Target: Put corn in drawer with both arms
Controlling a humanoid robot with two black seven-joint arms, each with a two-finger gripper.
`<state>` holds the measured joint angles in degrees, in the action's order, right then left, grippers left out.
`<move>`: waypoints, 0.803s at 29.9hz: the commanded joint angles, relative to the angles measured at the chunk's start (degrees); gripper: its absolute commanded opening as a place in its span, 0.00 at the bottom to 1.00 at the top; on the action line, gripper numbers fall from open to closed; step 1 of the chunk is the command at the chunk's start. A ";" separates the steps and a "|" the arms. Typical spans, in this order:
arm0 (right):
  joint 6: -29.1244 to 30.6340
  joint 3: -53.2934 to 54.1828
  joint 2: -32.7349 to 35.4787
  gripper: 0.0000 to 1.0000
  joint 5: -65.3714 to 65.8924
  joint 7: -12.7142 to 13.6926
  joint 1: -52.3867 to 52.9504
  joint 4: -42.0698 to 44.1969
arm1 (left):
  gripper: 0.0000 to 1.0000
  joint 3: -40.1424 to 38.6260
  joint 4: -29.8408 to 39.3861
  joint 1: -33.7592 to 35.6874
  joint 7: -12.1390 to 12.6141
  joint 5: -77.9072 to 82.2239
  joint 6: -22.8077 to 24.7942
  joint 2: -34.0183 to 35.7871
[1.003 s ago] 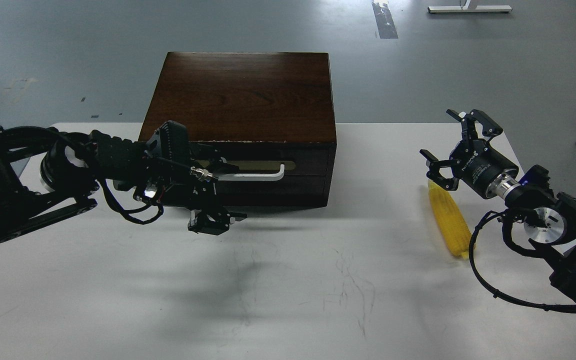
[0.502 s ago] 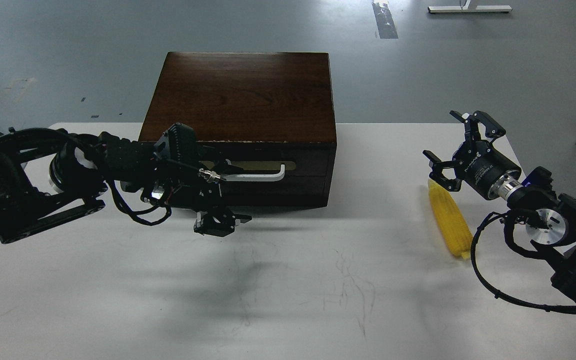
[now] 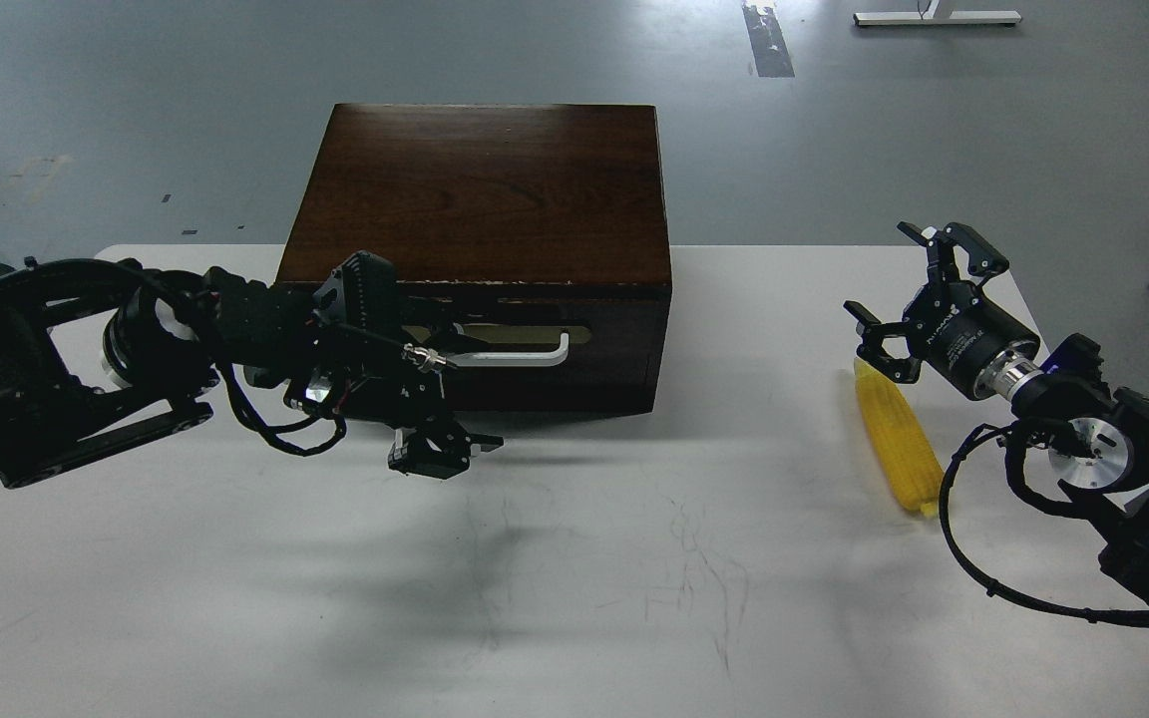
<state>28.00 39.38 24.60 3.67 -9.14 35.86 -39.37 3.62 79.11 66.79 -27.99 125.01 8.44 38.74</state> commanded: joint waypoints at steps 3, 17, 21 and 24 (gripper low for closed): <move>0.00 -0.01 0.01 1.00 0.02 0.00 0.00 0.00 | 0.98 1.20 1.48 0.01 -0.01 -0.01 -0.09 0.10; 0.00 -0.09 0.01 1.00 0.02 0.00 0.00 0.00 | 0.98 1.83 6.57 0.09 -0.01 -0.01 -0.09 2.30; 0.00 -0.09 0.01 1.00 0.02 0.00 -0.09 0.00 | 0.98 1.83 7.72 -0.08 -0.01 -0.01 -0.09 2.74; 0.00 -0.09 0.01 1.00 0.02 0.00 -0.17 0.00 | 0.98 1.83 8.07 -0.26 -0.01 -0.01 -0.09 3.27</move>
<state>28.00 39.29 24.61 3.69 -9.14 35.80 -39.37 5.53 86.87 66.67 -27.98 124.98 8.36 41.55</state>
